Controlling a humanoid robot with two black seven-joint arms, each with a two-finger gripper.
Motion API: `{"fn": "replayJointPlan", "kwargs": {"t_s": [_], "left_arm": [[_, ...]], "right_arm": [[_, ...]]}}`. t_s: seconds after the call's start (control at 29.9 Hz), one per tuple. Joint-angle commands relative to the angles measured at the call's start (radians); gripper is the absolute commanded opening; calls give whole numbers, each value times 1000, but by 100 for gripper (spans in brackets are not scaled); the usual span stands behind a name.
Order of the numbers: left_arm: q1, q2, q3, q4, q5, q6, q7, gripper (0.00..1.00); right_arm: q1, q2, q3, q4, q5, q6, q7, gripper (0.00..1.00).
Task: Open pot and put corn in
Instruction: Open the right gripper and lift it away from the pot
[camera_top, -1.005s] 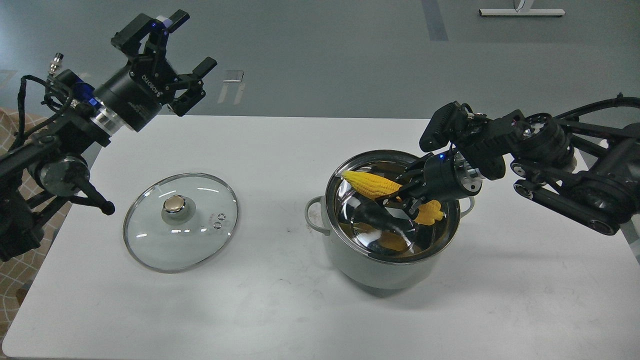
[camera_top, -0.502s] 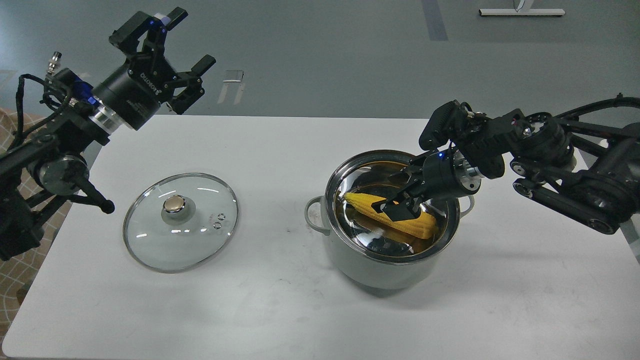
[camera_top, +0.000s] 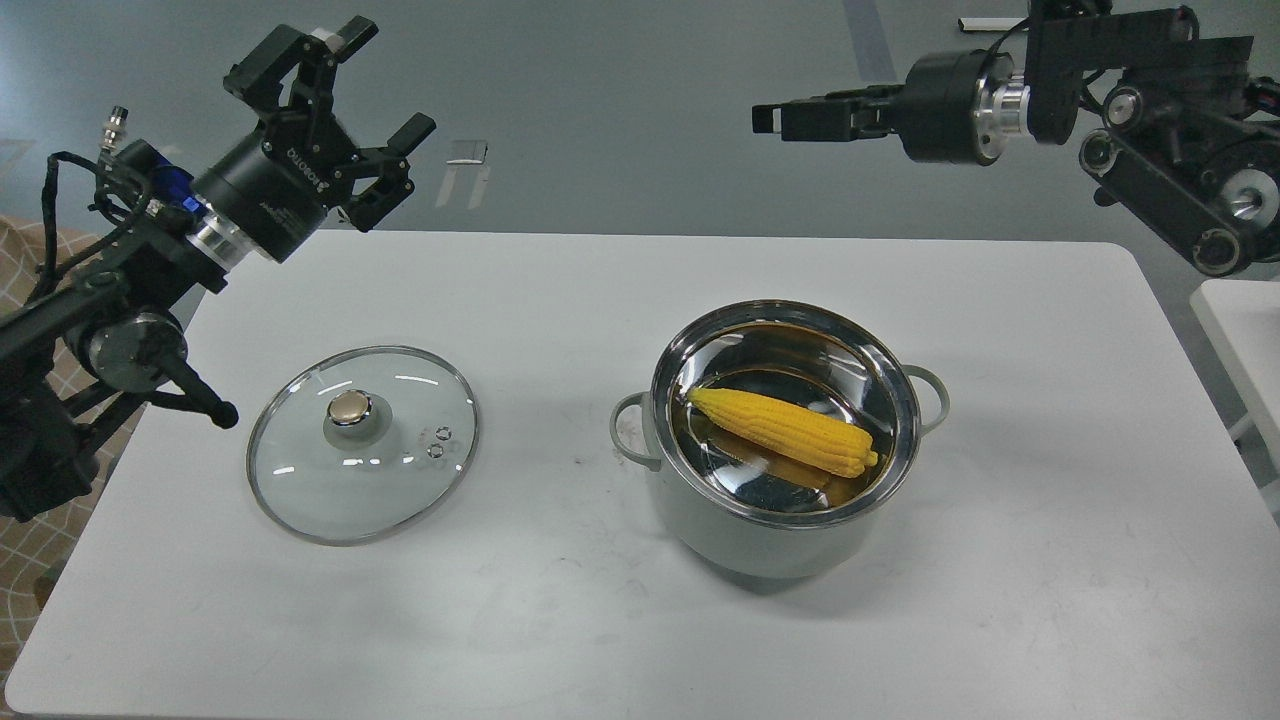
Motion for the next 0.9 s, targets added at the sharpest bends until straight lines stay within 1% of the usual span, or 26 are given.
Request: {"fn": "replayJointPlan", "kwargs": {"t_s": [0.0,0.07,0.13,0.23,0.27,0.33,0.37,0.4,0.5,0.57,0.64,0.87], "left_arm": [[0,-42,-11,22,-2,62,0,98],[0,-58,-23,34,-2,71,0,98],[-1,-76,-32,73,2,64,0,98],[-4,-111,-34,140,0,55,0,98],[-4,-130,-34,156,-2,44,0,98],[-12,-195,-41,232,-3,-19,0,98],[-12,-211,-47,255,-3,-40,0,98],[-12,-235,-63,304,-3,-40,0,98],[-17,-295,-84,373,-5,-40,0,98],[-20,-332,-92,393,-8,-40,0,98],[-21,-343,-92,397,-8,-40,0,98],[-24,-340,-94,393,-11,-40,0,98]], "right_arm": [[-100,33,39,-56,303,-19,0,100],[-134,33,62,-62,372,-23,0,100],[-201,34,142,-89,450,-17,0,100],[-276,36,269,-103,491,1,0,100],[-295,38,306,-111,506,1,0,100],[-333,74,410,-167,593,1,0,100],[-338,85,430,-190,618,1,0,100],[-346,100,461,-230,664,1,0,100],[-358,125,513,-272,704,1,0,100],[-376,143,539,-275,705,1,0,100],[-382,150,552,-278,707,1,0,100],[-399,182,630,-293,707,1,0,100]]}}
